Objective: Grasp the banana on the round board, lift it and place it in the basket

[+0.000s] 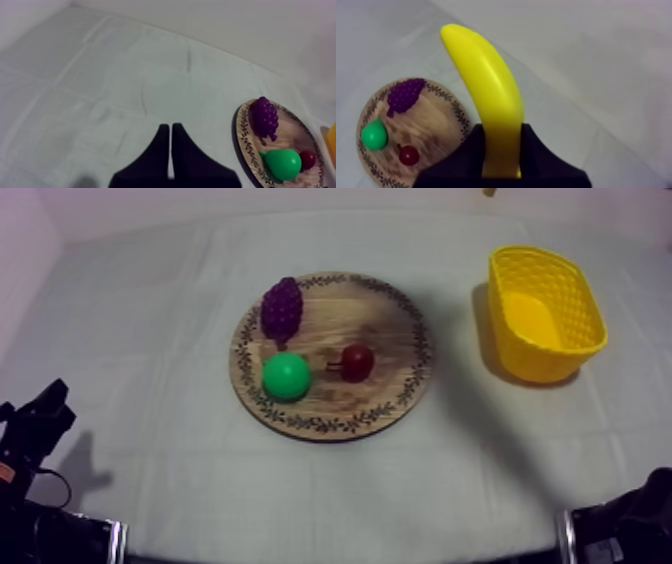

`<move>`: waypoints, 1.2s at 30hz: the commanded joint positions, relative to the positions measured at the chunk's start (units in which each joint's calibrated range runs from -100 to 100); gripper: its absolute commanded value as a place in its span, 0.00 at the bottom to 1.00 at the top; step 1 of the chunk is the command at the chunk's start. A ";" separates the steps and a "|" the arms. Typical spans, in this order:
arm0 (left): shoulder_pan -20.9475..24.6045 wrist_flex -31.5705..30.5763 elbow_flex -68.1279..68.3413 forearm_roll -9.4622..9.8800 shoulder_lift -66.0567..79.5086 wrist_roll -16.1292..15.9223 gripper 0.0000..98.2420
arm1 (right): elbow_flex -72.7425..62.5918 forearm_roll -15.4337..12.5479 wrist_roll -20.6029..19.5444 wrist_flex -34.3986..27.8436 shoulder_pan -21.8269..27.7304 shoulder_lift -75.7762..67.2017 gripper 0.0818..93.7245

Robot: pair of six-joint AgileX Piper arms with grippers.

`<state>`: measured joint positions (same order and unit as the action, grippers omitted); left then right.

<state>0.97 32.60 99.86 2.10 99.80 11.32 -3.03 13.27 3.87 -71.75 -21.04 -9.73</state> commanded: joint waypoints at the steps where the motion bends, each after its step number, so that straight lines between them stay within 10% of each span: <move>1: 0.01 -0.02 0.03 -0.02 0.03 -0.01 0.00 | 3.08 0.65 -3.26 1.54 1.66 -1.66 0.07; 22: 0.01 -0.02 0.03 -0.02 0.03 -0.01 0.00 | 23.74 0.62 -5.18 11.91 16.39 3.97 0.05; 36: 0.01 -0.02 0.03 -0.02 0.03 -0.01 0.00 | 32.46 5.91 -9.55 17.36 17.81 12.11 0.05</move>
<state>0.97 32.60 99.86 2.10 99.80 11.32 28.88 18.76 -5.27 -54.31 -3.10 1.82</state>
